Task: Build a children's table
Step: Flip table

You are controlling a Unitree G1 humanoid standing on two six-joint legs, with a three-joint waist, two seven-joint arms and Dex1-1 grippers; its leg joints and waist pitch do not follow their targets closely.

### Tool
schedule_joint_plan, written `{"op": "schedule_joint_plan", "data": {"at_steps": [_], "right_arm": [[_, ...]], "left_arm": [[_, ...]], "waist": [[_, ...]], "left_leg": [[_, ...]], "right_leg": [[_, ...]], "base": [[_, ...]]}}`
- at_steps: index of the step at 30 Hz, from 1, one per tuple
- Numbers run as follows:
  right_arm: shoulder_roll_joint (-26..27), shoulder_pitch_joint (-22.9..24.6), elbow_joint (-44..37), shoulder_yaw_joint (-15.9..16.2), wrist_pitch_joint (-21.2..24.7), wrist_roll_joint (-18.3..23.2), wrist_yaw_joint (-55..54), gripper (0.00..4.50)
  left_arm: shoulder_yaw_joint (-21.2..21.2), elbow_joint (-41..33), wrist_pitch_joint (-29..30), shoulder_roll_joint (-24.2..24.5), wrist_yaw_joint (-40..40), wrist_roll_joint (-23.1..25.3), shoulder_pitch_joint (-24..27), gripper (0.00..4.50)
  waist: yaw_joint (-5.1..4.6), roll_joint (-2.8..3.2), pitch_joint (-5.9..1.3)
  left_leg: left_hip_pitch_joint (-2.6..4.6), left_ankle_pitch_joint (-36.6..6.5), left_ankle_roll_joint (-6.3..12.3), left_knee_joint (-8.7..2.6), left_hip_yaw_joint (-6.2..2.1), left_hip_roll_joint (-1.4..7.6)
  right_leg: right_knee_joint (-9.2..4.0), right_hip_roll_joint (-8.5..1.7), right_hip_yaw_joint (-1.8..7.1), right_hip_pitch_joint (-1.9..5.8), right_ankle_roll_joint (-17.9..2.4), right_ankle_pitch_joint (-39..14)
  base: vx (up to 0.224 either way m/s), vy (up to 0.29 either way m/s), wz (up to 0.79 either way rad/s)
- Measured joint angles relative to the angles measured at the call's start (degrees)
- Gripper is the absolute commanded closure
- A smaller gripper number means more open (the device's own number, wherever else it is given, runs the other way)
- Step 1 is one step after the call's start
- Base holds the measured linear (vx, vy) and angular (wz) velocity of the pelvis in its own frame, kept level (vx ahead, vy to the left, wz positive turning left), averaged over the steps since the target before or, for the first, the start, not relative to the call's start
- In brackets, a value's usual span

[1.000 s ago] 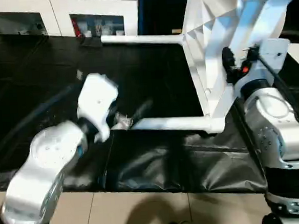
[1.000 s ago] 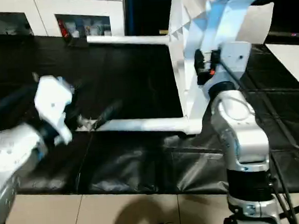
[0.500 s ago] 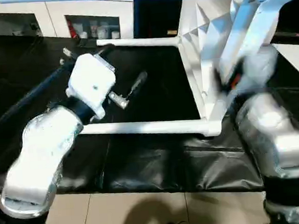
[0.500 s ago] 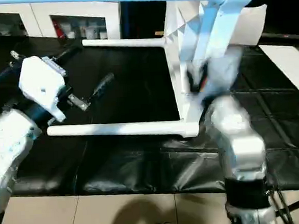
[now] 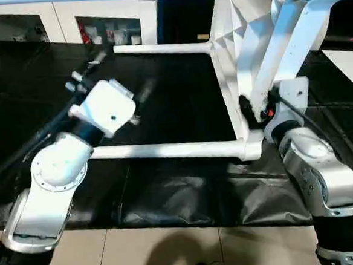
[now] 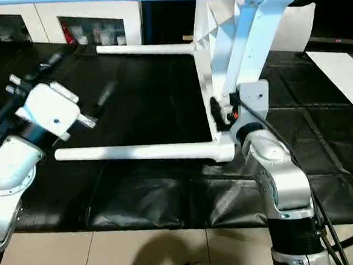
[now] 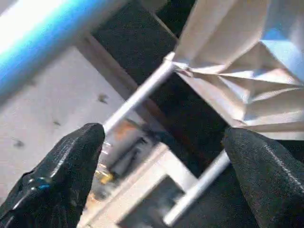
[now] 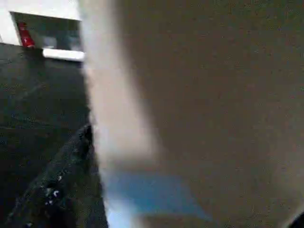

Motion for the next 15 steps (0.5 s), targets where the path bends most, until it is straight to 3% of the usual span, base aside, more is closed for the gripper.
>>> {"op": "schedule_joint_plan", "data": {"at_steps": [5, 15], "right_arm": [[0.6, 0.0, 0.8, 0.2, -0.4, -0.8, -0.8, 0.02], [0.2, -0.3, 2.5, 2.1, -1.3, -2.6, 0.4, 0.02]], "left_arm": [[-0.4, 0.8, -3.5, 0.4, 5.3, 7.6, -0.4, 0.0], [0.4, 6.1, -7.7, 0.3, 9.7, 14.4, -6.7, 0.0]], "waist": [[0.02, -0.02, -0.01], [0.1, -0.15, -0.1]], "left_leg": [[0.02, 0.0, -0.01, 0.0, 0.0, 0.0], [0.1, 0.0, -0.01, 0.01, 0.01, 0.0]], "right_leg": [[0.01, 0.0, 0.0, 0.01, 0.0, 0.0], [0.09, -0.01, 0.0, 0.06, 0.0, 0.0]], "base": [[0.0, 0.0, 0.0], [0.0, 0.0, 0.0]]}}
